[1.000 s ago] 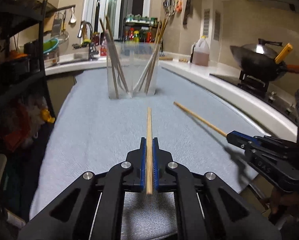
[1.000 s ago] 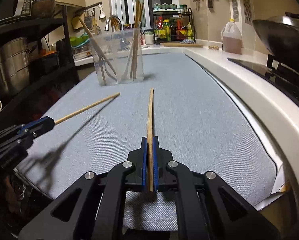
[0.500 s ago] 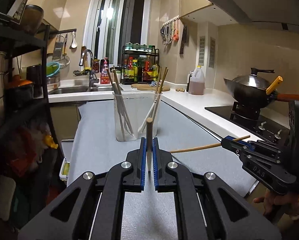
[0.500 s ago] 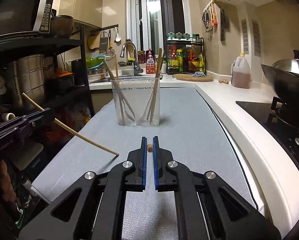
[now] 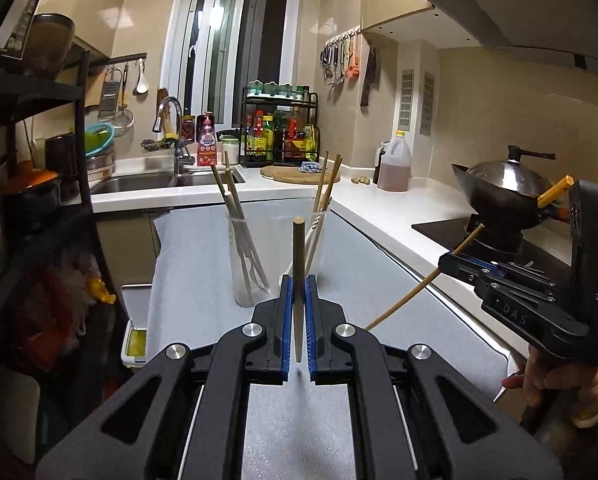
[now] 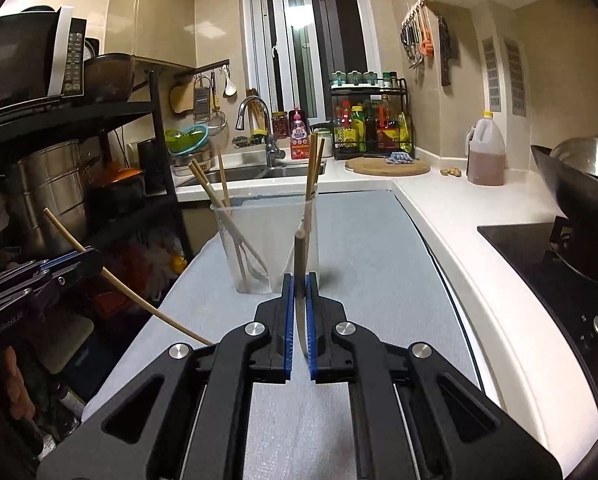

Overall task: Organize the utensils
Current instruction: 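Lift and carry the chopstick in the left tool while the right tool carries its chopstick to the container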

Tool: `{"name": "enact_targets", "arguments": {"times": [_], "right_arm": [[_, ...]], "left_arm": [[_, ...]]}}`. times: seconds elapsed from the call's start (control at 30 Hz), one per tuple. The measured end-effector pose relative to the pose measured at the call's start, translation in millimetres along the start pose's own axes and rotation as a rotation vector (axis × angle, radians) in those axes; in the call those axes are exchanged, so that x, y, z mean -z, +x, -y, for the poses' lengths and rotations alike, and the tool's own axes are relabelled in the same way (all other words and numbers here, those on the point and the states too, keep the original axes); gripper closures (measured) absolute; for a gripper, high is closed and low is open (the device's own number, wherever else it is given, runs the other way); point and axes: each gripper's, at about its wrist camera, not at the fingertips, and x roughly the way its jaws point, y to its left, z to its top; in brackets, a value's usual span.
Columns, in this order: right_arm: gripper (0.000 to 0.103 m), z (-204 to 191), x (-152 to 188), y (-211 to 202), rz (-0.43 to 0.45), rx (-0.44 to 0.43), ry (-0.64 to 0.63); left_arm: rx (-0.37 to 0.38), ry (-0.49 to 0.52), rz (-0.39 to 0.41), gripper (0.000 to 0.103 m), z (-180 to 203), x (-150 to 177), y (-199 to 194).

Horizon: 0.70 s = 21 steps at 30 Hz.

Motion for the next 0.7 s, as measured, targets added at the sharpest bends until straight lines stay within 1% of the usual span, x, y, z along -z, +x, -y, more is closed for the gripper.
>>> {"name": "enact_targets", "arguments": {"times": [0.2, 0.3, 0.53, 0.7], "right_arm": [[0.097, -1.6, -28.2, 6.3, 0.000, -0.009, -0.001], [0.097, -2.6, -45.1, 7.2, 0.015, -0.014, -0.003], [0.097, -5.6, -89.2, 15.8, 0.041, -0.036, -0.003], [0.097, -9.7, -120.4, 19.1, 0.083, -0.058, -0.010]], "left_arm": [[0.009, 0.004, -0.019, 0.097, -8.1, -25.7, 6.7], [0.016, 0.010, -0.020, 0.097, -11.6, -43.0, 10.0], [0.012, 0.080, -0.030, 0.097, -9.2, -79.2, 20.4], [0.023, 0.108, -0.012, 0.097, -8.6, -110.3, 23.2]]}}
